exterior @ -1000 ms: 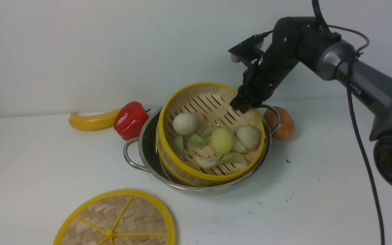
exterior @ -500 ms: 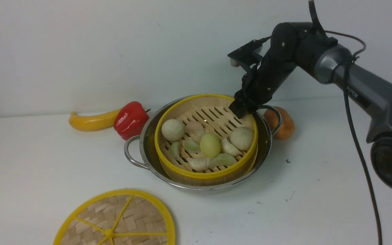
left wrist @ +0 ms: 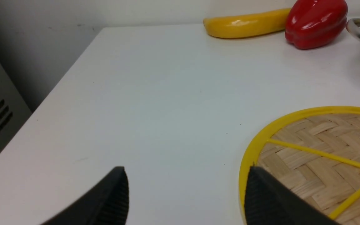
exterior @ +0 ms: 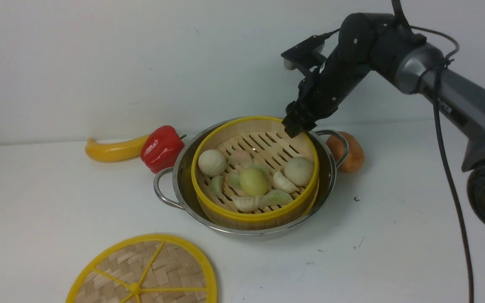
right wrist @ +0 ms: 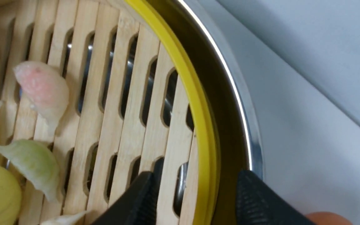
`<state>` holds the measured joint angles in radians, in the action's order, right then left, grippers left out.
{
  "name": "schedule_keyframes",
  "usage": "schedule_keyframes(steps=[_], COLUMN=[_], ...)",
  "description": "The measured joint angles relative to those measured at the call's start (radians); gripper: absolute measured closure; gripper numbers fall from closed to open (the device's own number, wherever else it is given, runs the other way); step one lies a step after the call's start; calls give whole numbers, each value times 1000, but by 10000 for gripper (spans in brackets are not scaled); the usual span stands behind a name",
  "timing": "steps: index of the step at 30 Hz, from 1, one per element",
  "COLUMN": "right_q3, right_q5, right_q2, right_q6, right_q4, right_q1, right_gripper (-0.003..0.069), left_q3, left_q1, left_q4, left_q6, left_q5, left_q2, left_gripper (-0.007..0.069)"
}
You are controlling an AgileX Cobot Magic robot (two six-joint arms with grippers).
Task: Place the steamer in the pot on the white table, and put the lid on the steamer.
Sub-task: 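Place the bamboo steamer basket of food into the steel pot with the right gripper, then grasp the bamboo steamer lid lying on the table by its centre knob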
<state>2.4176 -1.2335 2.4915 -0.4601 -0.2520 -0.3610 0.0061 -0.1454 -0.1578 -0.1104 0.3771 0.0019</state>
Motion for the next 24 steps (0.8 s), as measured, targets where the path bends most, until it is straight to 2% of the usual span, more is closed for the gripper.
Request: schedule_keyframes(steps=[13,17,24], right_q3=[0,0,-3], right_q5=[-1,-2,0], right_q2=[0,0,0], right_q6=[9,22,85], right_q4=[14,13,11], right_q1=[0,0,0], right_gripper=[563,599,614], left_q3=[0,0,0], left_q1=[0,0,0], left_q4=[0,0,0], left_q6=[0,0,0], left_q5=[0,0,0], left_q2=[0,0,0], left_gripper=[163,163,163])
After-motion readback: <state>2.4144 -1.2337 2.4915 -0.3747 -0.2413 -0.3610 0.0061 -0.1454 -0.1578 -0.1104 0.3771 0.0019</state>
